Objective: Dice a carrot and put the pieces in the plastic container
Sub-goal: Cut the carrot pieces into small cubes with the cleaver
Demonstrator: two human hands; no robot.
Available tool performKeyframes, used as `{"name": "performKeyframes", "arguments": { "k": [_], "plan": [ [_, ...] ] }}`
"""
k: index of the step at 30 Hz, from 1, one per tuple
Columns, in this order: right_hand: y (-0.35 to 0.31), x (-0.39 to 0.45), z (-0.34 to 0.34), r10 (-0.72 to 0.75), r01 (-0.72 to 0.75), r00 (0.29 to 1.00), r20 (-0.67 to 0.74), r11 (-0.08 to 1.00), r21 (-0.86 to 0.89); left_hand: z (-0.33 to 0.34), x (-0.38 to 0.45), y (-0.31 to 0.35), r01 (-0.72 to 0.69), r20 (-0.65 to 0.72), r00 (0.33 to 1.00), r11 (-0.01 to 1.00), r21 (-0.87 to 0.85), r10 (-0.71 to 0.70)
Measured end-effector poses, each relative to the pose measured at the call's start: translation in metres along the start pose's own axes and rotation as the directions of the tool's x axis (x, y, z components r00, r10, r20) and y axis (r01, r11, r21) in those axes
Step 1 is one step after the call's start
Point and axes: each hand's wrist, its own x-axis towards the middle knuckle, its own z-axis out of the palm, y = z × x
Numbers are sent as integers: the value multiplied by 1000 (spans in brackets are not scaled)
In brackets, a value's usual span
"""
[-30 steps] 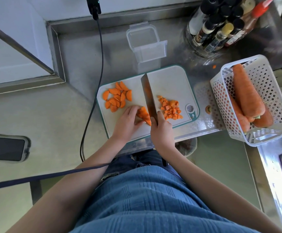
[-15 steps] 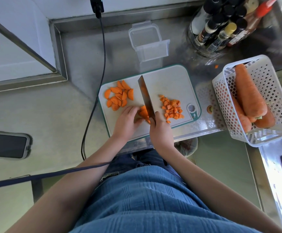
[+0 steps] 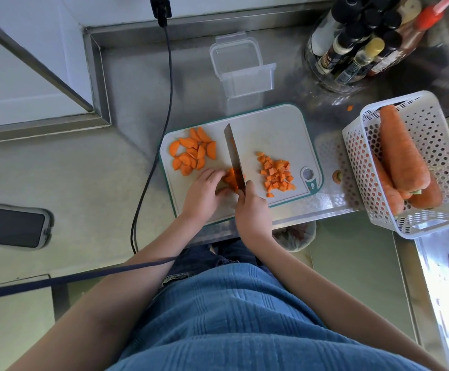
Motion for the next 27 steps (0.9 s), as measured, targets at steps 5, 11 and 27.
{"name": "performKeyframes", "arguments": {
  "k": [5,11,27],
  "plan": [
    [-1,9,6,3,-3,1000,10,998,-66,-1,3,1,-13,13,1000,1000,16,13],
    [4,9,6,-23,22,1000,-12,997,-70,-1,9,1,-10,14,1000,999,32,10],
    [27,22,-29,37,-27,991,-130,996,80,-4,14,1,-3,1,1000,1000,-21,3]
  ]
}}
